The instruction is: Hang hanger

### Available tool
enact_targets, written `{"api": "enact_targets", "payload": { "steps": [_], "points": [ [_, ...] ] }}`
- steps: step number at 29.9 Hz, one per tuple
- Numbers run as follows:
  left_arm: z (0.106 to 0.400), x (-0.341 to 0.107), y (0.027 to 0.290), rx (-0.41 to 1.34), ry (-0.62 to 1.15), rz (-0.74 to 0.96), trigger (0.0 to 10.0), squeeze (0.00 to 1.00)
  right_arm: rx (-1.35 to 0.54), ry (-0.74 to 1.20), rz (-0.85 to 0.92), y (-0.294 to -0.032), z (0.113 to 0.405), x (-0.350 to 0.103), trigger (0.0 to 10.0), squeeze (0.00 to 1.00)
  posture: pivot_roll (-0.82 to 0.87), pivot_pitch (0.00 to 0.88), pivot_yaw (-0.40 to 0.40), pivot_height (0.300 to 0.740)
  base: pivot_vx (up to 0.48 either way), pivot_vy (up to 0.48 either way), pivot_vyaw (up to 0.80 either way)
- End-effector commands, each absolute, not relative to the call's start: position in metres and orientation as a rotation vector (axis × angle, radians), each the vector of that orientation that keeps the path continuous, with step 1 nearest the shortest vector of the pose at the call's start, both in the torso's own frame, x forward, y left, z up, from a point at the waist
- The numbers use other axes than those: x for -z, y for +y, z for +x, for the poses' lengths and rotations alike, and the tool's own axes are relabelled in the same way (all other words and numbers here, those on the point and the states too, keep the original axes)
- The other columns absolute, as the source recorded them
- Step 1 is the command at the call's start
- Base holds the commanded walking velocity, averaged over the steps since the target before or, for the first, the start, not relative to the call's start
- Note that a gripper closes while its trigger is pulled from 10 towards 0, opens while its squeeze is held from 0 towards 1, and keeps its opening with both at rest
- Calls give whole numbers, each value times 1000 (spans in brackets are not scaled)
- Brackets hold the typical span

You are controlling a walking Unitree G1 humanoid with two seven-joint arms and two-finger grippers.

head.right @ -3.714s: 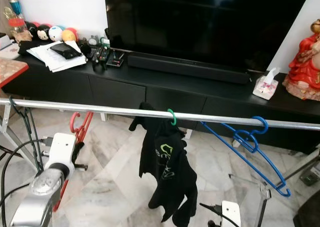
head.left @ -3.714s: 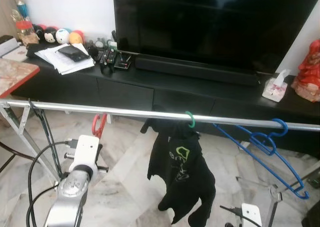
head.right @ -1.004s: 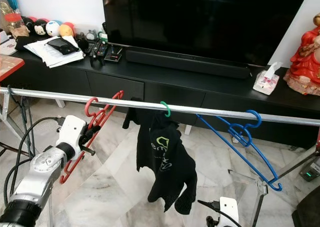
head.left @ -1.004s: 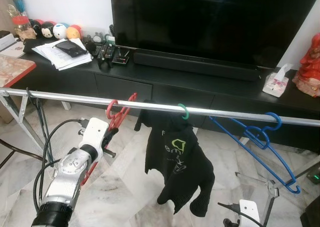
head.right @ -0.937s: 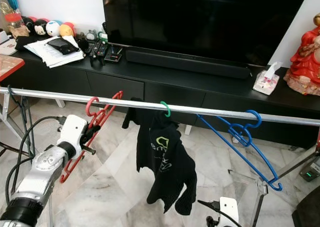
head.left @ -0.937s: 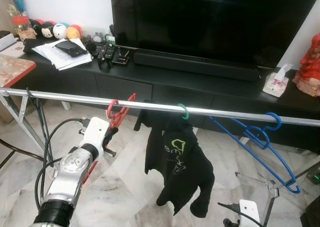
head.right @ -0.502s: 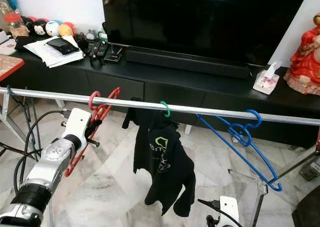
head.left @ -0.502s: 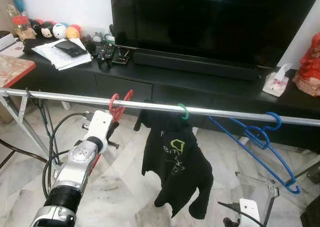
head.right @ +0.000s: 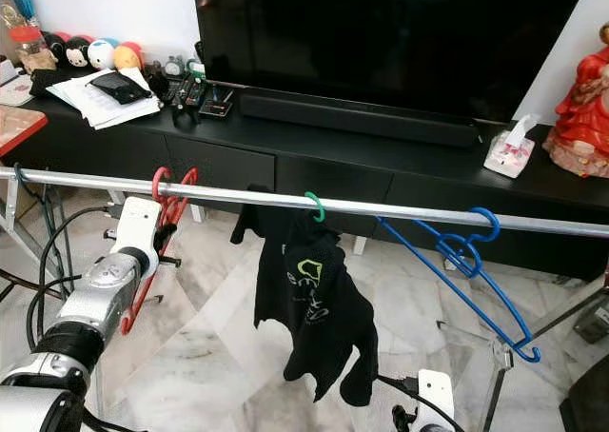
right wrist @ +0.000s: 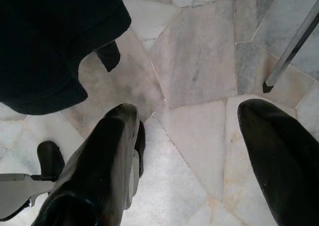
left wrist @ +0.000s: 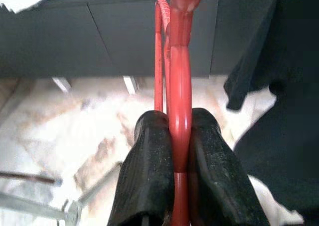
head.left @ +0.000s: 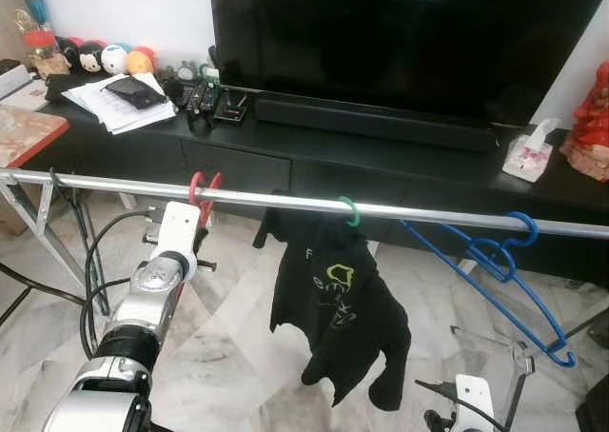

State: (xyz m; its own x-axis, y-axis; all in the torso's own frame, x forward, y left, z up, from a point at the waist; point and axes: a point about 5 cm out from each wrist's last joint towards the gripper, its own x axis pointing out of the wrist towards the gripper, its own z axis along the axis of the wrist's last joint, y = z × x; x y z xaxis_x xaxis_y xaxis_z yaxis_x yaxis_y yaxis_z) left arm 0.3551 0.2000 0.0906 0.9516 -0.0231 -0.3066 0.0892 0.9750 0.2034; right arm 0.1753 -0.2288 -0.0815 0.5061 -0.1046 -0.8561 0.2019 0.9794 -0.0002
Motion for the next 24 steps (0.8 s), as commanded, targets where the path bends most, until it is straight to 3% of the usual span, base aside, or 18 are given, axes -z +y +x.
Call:
{"api": "enact_targets", "payload": {
  "steps": [1, 14, 15, 16, 24],
  "points": [
    [356, -87, 196, 76, 332, 228, 10000, 0, 194, 1017, 112, -229, 176, 81, 10000, 0, 63, 0, -57, 740, 0, 0, 0],
    [350, -81, 194, 89, 301, 217, 10000, 0, 193, 1019, 113, -228, 175, 82, 10000, 0, 63, 0, -56, 740, 0, 0, 0],
    [350, -82, 195, 79, 290, 212, 10000, 365, 193, 1019, 113, -229, 175, 82, 10000, 0, 65, 0, -57, 740, 0, 0, 0],
    [350, -83, 196, 71, 281, 209, 10000, 980, 193, 1018, 112, -229, 175, 82, 10000, 0, 65, 0, -57, 740, 0, 0, 0],
    [349, -87, 201, 46, 242, 192, 10000, 1000, 191, 1017, 110, -229, 175, 81, 10000, 0, 69, 0, -63, 740, 0, 0, 0]
  ]
}}
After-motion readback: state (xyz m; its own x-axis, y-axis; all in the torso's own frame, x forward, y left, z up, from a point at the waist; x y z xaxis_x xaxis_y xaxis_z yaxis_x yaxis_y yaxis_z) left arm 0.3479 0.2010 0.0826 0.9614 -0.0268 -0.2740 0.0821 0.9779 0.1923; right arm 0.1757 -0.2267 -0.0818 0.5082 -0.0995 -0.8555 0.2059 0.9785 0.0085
